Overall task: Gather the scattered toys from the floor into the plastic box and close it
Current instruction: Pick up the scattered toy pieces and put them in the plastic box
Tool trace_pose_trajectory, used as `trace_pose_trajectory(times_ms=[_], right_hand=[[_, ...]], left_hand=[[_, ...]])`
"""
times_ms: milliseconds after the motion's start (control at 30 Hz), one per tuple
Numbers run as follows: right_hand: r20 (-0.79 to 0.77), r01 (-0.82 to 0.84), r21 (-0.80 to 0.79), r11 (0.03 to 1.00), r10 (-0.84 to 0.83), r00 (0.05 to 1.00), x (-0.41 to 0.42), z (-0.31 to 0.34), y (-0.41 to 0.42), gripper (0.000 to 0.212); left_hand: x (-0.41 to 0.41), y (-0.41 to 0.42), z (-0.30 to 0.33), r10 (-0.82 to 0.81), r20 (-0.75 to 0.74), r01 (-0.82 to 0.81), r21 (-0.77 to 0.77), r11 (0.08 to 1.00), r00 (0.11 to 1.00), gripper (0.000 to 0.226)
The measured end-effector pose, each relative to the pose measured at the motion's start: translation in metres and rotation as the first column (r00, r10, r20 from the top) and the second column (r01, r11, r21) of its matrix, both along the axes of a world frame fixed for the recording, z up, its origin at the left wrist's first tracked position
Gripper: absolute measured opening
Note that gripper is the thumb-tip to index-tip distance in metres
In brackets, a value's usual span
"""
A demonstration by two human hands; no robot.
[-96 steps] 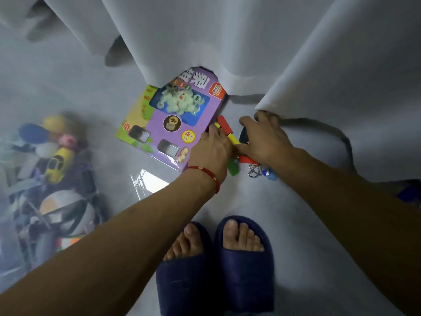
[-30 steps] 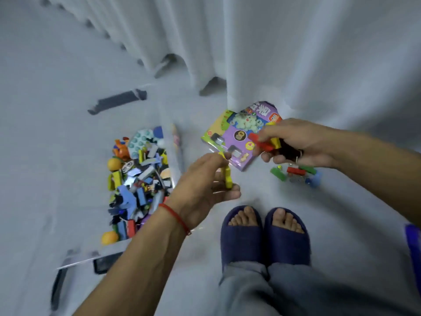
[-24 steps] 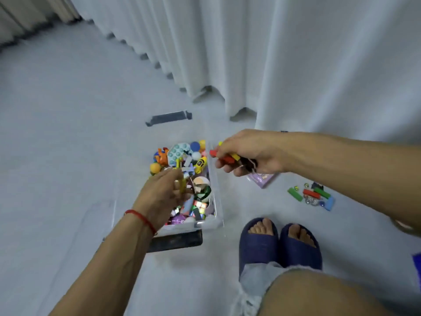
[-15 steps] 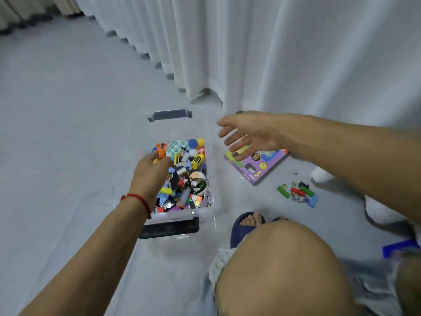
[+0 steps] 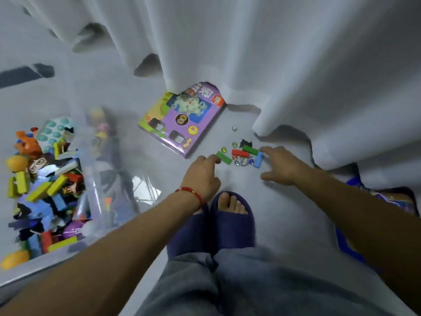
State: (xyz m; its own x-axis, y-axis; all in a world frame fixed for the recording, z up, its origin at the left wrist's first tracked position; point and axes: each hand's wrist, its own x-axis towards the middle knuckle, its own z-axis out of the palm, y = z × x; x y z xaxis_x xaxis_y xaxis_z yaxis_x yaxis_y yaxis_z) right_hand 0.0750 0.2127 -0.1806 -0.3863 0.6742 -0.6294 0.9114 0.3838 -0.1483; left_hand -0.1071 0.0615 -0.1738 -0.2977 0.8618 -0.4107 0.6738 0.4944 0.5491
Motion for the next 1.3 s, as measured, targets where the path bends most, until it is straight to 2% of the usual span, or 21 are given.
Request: trace_pose_trajectory(times_ms=[67, 133, 200, 300, 533, 600, 767, 900, 1033, 1133, 1200, 1233, 1300], right_hand=[[-0.044, 0.039, 0.042, 0.998, -0.037, 0.998, -0.002, -0.031, -0.002, 0.101], [-0.112, 0.076, 0.108, 0.991, -0.064, 0.992, -0.008, -0.056, -0.001, 0.107], [-0.197, 0.133, 0.138, 0.982, -0.104, 0.975, -0.016, -0.075, -0.002, 0.105], [-0.327, 0.205, 0.177, 0.963, -0.138, 0.935, -0.02, -0.093, -0.005, 0.089], [-0.491, 0.306, 0.183, 0.934, -0.182, 0.852, -0.008, -0.1, -0.016, 0.061], [-0.515, 0.338, 0.178, 0.924, -0.205, 0.832, -0.007, -0.1, -0.019, 0.056], [-0.567, 0.411, 0.176, 0.894, -0.249, 0.785, -0.01, -0.096, -0.024, 0.043], [-0.566, 0.384, 0.186, 0.904, -0.221, 0.794, -0.01, -0.094, -0.022, 0.029], [-0.581, 0.411, 0.199, 0.89, -0.23, 0.78, -0.01, -0.096, -0.022, 0.025], [-0.638, 0.513, 0.117, 0.85, -0.332, 0.695, -0.007, -0.097, -0.021, 0.025], [-0.674, 0.618, -0.018, 0.786, -0.466, 0.573, -0.002, -0.093, -0.021, 0.023], [-0.691, 0.68, -0.141, 0.719, -0.564, 0.453, 0.0, -0.09, -0.022, 0.021], [-0.636, 0.722, -0.464, 0.513, -0.761, 0.132, 0.005, -0.082, -0.022, 0.018]], left_hand=[[0.002, 0.023, -0.031, -0.084, -0.087, 0.084, 0.005, 0.996, 0.993, 0.063], [0.002, 0.043, -0.055, -0.138, -0.157, 0.144, 0.023, 0.989, 0.978, 0.072], [0.001, 0.058, -0.073, -0.17, -0.21, 0.184, 0.053, 0.981, 0.963, 0.075], [-0.001, 0.071, -0.094, -0.183, -0.243, 0.221, 0.138, 0.966, 0.953, 0.066], [-0.005, 0.071, -0.113, -0.133, -0.176, 0.178, 0.274, 0.945, 0.975, 0.025], [-0.003, 0.069, -0.114, -0.097, -0.145, 0.134, 0.275, 0.952, 0.985, 0.022], [0.005, 0.062, -0.101, 0.122, -0.025, -0.111, 0.27, 0.956, 0.992, 0.022], [0.017, 0.044, -0.088, 0.112, 0.038, -0.117, 0.202, 0.972, 0.993, 0.019], [0.022, 0.025, -0.085, 0.043, 0.076, -0.051, 0.096, 0.994, 0.996, 0.022], [0.02, 0.022, -0.087, -0.008, 0.058, 0.005, 0.062, 0.998, 0.998, 0.023], [0.019, 0.023, -0.09, -0.086, 0.004, 0.085, 0.093, 0.992, 0.996, 0.023], [0.018, 0.025, -0.092, -0.124, -0.025, 0.126, 0.11, 0.986, 0.992, 0.023], [0.018, 0.029, -0.094, -0.188, -0.076, 0.197, 0.13, 0.972, 0.979, 0.021]])
